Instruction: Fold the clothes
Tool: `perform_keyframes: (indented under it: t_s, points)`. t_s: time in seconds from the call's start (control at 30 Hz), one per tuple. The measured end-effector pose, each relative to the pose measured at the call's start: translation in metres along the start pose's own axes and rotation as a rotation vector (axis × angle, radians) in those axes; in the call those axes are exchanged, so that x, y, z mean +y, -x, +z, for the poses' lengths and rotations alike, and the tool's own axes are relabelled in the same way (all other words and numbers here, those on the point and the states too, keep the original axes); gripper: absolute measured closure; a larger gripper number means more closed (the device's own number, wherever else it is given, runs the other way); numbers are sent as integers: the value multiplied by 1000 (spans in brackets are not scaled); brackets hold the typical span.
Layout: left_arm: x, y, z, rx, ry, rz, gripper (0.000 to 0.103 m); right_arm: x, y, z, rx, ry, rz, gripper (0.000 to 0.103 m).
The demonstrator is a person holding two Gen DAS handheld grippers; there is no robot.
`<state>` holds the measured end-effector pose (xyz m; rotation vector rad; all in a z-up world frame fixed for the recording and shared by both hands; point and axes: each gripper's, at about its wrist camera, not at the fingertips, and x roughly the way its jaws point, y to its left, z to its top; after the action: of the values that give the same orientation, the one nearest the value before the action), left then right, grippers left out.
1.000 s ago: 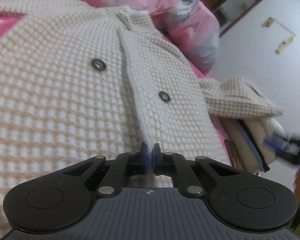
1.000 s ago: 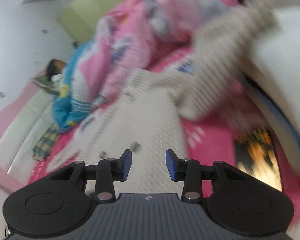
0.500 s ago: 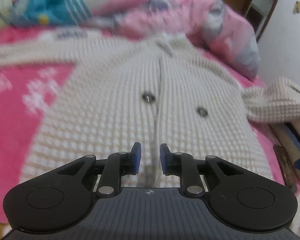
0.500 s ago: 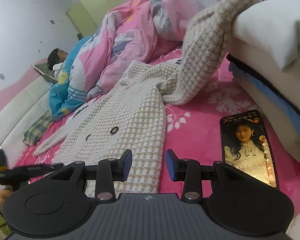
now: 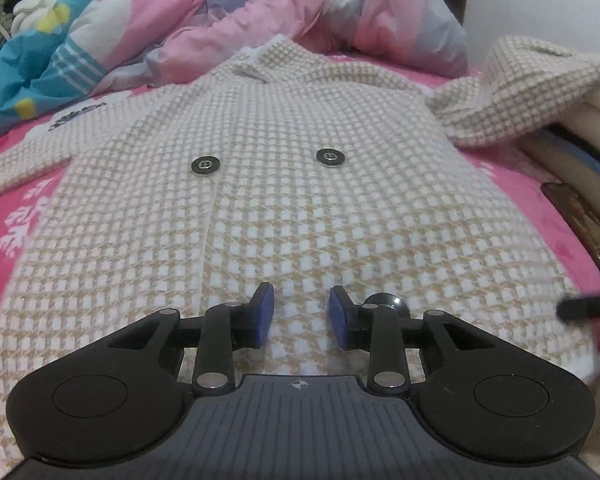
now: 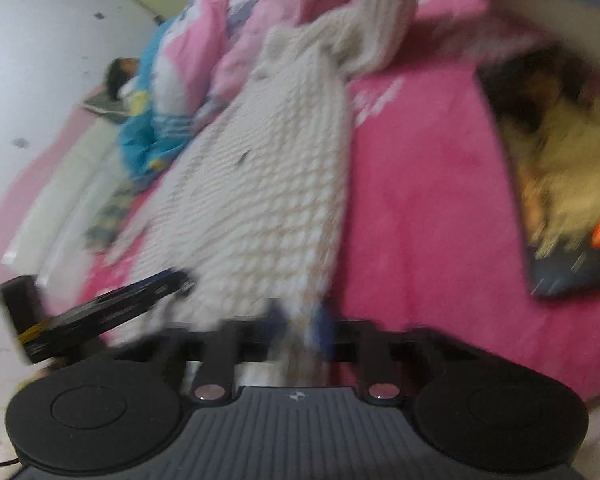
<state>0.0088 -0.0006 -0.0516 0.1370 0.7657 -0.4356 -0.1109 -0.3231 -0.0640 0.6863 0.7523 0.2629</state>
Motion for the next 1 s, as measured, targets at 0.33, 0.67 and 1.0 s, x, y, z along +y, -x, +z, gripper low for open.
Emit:
perform_keyframes:
  t_s: [0.33, 0.67, 1.0]
  points:
    - [-6, -4, 7, 35, -13, 46, 72, -28, -1, -24, 74, -155, 61, 98]
    - [-10, -3, 3, 11, -47, 59, 72, -33, 42, -5, -2, -117, -22, 72]
    - [3, 3, 0, -24, 8, -7, 68, 12, 159, 90, -523, 47, -183, 51]
